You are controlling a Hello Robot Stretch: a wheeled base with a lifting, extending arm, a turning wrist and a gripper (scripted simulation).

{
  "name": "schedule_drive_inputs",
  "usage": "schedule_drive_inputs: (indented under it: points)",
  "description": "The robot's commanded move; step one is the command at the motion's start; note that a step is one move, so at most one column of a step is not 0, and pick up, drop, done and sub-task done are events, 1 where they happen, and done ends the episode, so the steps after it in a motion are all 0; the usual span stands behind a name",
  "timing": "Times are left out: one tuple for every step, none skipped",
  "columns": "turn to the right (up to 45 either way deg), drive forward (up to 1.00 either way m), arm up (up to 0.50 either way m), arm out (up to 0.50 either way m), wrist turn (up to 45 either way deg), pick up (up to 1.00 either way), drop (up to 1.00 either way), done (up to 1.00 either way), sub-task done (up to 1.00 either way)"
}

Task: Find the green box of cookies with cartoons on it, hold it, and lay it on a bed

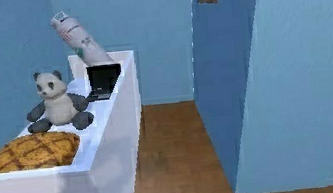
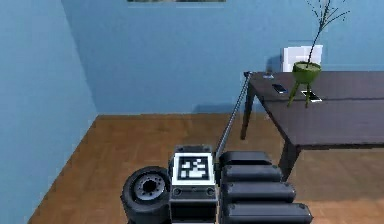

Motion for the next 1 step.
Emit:
schedule_drive_inputs:
  points:
    - [0.0,0.50,0.00,0.00,0.0,0.00,0.00,0.00,0.00]
